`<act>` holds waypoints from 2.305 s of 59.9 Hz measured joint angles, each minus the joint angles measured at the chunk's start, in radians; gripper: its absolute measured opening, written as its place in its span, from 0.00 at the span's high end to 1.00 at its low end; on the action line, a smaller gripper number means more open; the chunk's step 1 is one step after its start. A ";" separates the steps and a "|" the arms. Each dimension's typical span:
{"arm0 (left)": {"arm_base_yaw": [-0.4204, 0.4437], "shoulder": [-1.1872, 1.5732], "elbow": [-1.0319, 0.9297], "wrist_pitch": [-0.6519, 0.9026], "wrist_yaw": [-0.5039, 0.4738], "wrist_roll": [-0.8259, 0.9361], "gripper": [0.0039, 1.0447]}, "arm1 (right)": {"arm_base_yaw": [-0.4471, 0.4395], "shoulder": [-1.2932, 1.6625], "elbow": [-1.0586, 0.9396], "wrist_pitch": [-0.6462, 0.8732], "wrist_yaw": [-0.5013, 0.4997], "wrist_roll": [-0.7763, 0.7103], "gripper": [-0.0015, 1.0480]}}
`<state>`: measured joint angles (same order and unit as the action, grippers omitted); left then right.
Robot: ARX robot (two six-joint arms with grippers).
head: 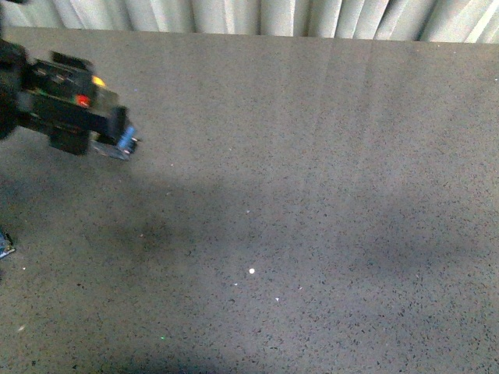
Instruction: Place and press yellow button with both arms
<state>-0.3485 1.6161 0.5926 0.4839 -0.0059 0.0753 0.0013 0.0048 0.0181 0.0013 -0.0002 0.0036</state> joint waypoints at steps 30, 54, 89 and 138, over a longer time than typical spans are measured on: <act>-0.199 0.254 0.039 0.115 -0.125 -0.053 0.67 | 0.000 0.000 0.000 0.000 0.000 0.000 0.09; -0.208 0.264 0.039 0.118 -0.125 -0.068 0.19 | 0.000 0.000 0.000 0.000 0.000 0.000 0.09; -0.080 -0.222 -0.175 -0.005 0.033 -0.169 0.09 | 0.000 0.000 0.000 0.000 0.000 0.000 0.09; 0.346 -1.038 -0.580 0.082 0.006 -0.084 0.99 | 0.436 1.300 0.678 -0.010 0.087 -0.021 0.09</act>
<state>-0.0029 0.5777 0.0124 0.5655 0.0002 -0.0090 0.4374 1.3052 0.6960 -0.0082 0.0864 -0.0174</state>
